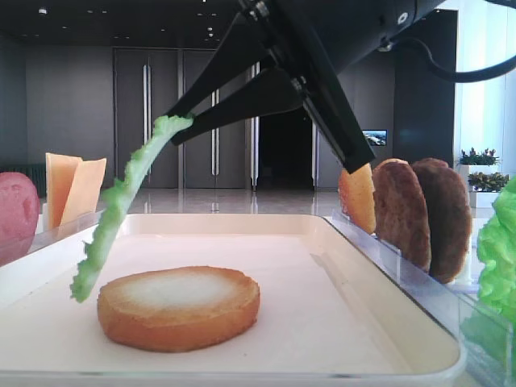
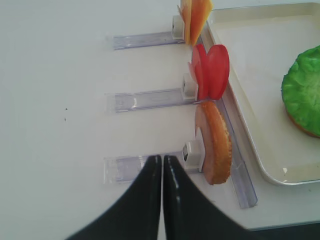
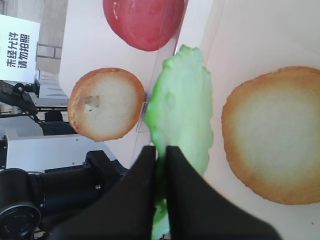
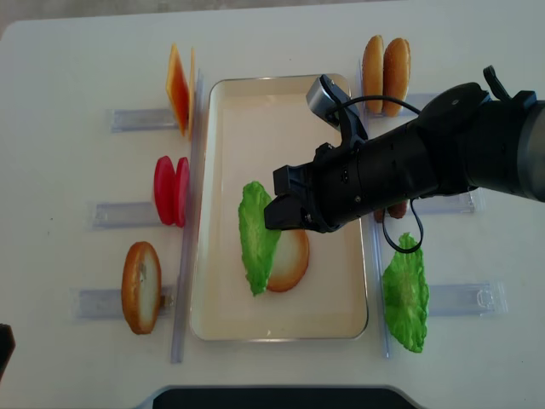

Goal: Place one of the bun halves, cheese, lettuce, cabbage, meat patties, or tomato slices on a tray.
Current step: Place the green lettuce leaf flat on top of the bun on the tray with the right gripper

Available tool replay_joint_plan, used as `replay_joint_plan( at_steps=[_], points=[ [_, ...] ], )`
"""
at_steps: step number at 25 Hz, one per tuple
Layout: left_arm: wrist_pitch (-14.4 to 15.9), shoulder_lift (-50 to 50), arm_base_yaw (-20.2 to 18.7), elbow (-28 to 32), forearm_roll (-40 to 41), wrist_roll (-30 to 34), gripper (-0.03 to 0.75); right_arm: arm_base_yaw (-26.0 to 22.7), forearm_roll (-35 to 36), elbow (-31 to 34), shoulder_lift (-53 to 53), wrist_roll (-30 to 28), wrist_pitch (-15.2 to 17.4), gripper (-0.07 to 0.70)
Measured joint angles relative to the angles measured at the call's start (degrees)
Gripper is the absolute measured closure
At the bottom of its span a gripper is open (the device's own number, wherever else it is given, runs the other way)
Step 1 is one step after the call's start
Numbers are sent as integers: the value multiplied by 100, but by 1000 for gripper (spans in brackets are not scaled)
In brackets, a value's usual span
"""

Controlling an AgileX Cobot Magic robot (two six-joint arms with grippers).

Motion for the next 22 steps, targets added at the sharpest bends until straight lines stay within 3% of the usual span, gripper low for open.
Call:
replay_joint_plan(
  at_steps=[22],
  points=[
    [0,0,0,0,0,0,715,-2,-119,0,152,-2,-70,578]
  ],
)
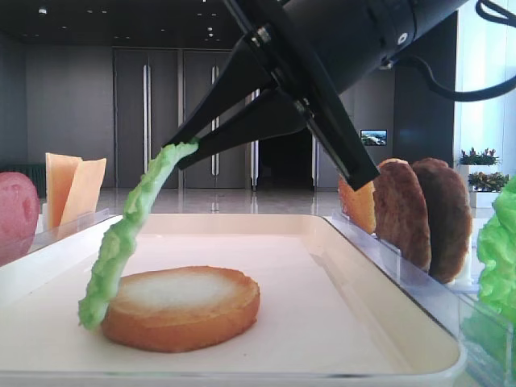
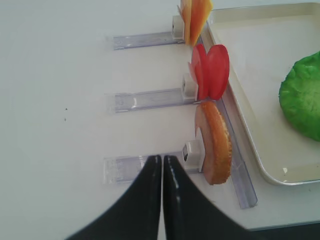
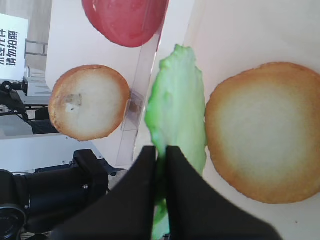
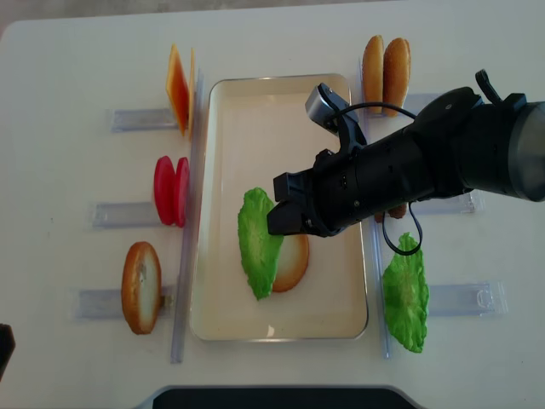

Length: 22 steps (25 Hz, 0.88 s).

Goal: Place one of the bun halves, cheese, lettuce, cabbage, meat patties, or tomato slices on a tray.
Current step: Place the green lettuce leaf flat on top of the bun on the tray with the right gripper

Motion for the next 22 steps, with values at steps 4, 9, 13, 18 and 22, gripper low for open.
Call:
replay_joint_plan(
  at_steps=[4,9,13,18,22],
  points=[
    [0,0,0,0,0,0,715,0,-73,0,0,0,18,578],
    [0,0,0,0,0,0,715,0,-151,0,0,0,20,578],
    [0,0,0,0,0,0,715,0,-172,0,0,-66,20,578],
    [0,0,0,0,0,0,715,0,-185,0,0,-106,20,573],
    [0,0,0,0,0,0,715,0,-243,0,0,-145,20,519]
  ],
)
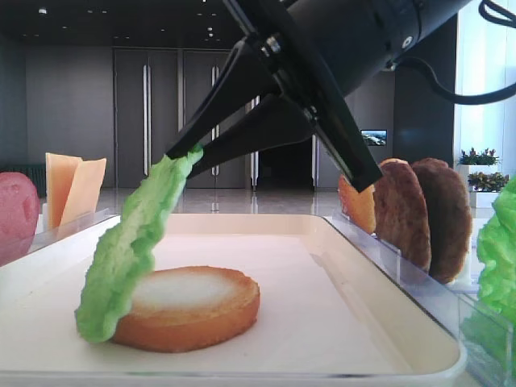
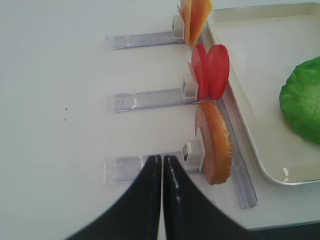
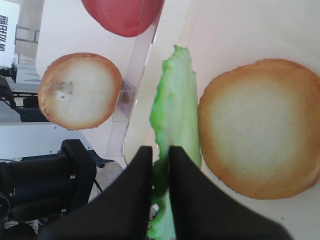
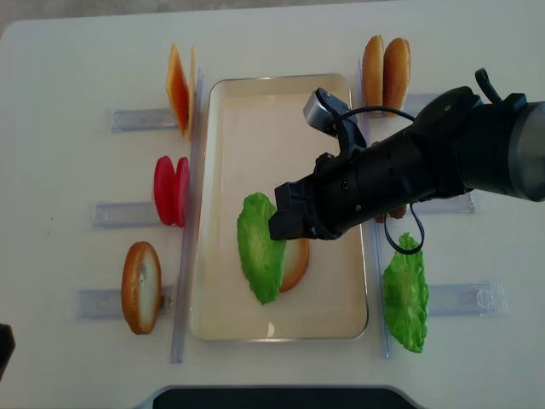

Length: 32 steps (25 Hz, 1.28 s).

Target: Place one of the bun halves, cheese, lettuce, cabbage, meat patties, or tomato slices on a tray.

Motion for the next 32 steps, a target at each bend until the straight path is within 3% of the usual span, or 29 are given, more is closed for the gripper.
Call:
replay_joint_plan(
  at_steps=[8,19,25,28,32],
  points=[
    [0,0,0,0,0,1,715,0,-84,0,0,-194,0,300],
    [0,0,0,0,0,1,715,0,-521,0,-6,-299,-7,188],
    [0,0,0,0,0,1,715,0,-1502,0,-385,-51,-516,137],
    [0,0,0,0,0,1,715,-4,-2342,0,-651,334,-819,134],
    [0,0,0,0,0,1,715,-44,-3256,0,-928,937,-939,131]
  ],
)
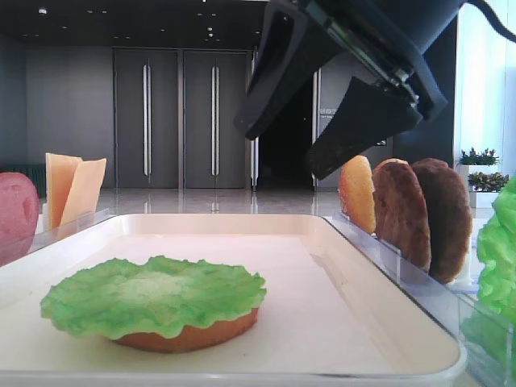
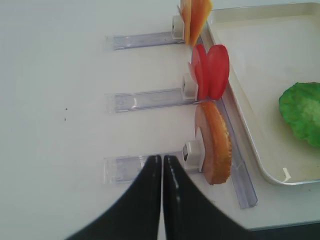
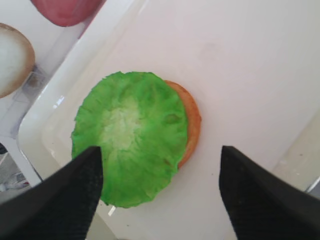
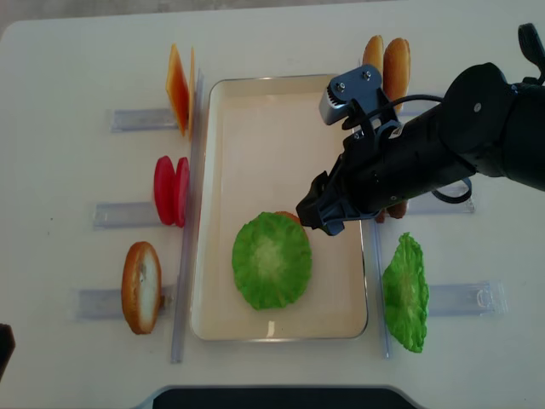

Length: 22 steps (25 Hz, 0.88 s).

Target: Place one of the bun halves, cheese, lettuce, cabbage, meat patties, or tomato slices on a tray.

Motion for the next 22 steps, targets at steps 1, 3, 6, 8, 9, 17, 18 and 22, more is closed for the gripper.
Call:
replay_joint_plan(
  at_steps=[1,3,6,8,9,17,18,22],
  points=[
    [0,0,0,0,0,0,715,-6,-182,0,-61,162,-24,131],
    [0,0,0,0,0,0,715,-6,-603,0,-186,471,-24,129],
    [0,0,0,0,0,0,715,-13,-1334,0,-441,1148,-6,129],
    [0,0,0,0,0,0,715,-83,-1910,0,-654,1752,58,129],
    [0,0,0,0,0,0,715,-150,-2274,-22,-736,2117,128,129],
    [0,0,0,0,0,0,715,-1455,-4390,-763,-1427,3881,1445,129],
    [0,0,0,0,0,0,715,-1691,-4519,-835,-1514,3970,1587,129],
    [0,0,0,0,0,0,715,-2694,-4748,-914,-1778,4106,1984,129]
  ],
)
